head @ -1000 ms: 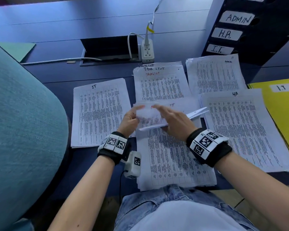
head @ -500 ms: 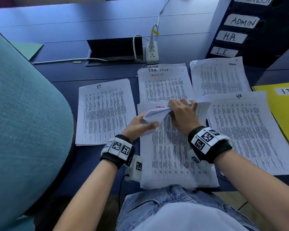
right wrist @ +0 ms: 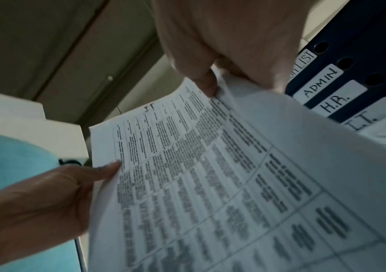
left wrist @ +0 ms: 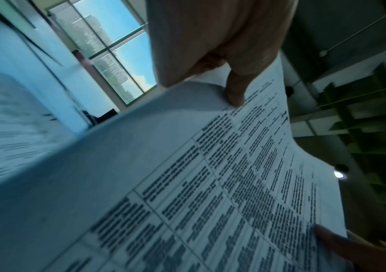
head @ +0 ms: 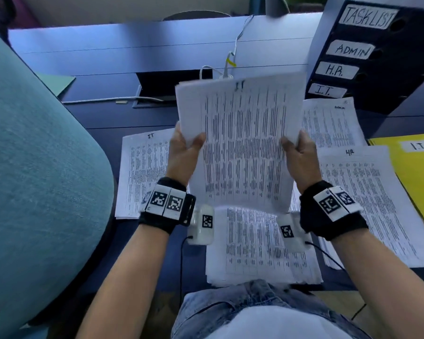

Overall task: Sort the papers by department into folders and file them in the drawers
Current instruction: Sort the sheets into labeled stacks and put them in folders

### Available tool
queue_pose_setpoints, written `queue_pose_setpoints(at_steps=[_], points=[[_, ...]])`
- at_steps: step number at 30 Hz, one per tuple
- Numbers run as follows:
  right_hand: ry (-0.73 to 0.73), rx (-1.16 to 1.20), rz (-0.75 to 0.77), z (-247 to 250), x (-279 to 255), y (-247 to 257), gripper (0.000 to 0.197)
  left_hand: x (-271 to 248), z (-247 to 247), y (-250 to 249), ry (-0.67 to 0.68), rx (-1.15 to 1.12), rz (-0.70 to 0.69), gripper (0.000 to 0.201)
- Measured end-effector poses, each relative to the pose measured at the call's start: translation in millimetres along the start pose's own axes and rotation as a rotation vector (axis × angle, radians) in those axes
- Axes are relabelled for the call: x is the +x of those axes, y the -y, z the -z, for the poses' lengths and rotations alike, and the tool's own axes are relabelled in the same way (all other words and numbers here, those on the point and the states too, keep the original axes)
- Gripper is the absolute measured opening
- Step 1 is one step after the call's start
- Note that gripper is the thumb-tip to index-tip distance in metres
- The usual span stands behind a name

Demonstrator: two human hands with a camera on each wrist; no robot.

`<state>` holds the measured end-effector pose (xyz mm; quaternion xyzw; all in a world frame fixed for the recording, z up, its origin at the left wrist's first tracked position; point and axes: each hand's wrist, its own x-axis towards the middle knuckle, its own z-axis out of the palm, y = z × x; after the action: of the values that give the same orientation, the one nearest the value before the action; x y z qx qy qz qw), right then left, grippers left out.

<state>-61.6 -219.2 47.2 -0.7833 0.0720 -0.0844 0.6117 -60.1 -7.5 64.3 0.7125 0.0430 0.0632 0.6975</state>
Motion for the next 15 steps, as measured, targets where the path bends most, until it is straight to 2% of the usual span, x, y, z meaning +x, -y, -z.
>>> queue_pose_setpoints(at_steps=[2, 5, 7, 10, 12, 15], points=[[-0.066, 0.063, 0.114, -2, 0, 16, 0.006, 2, -2, -17, -0.024, -0.022, -0.115, 0.040], [-0.106, 0.166, 0.223, -4, -7, 27, 0.016, 1, -2, -26, -0.048, -0.083, -0.190, 0.050], [-0.098, 0.161, 0.222, -6, -14, 24, 0.018, -2, 1, -18, -0.036, -0.109, -0.160, 0.056], [-0.100, 0.163, 0.140, -12, -22, 5, 0.033, -12, 6, 6, 0.006, -0.095, -0.005, 0.075], [-0.109, 0.134, 0.095, -16, -25, -8, 0.034, -19, 8, 22, 0.035, -0.014, 0.091, 0.066], [-0.108, 0.096, 0.042, -25, -22, -7, 0.027, -19, 10, 27, -0.018, 0.145, 0.157, 0.031]])
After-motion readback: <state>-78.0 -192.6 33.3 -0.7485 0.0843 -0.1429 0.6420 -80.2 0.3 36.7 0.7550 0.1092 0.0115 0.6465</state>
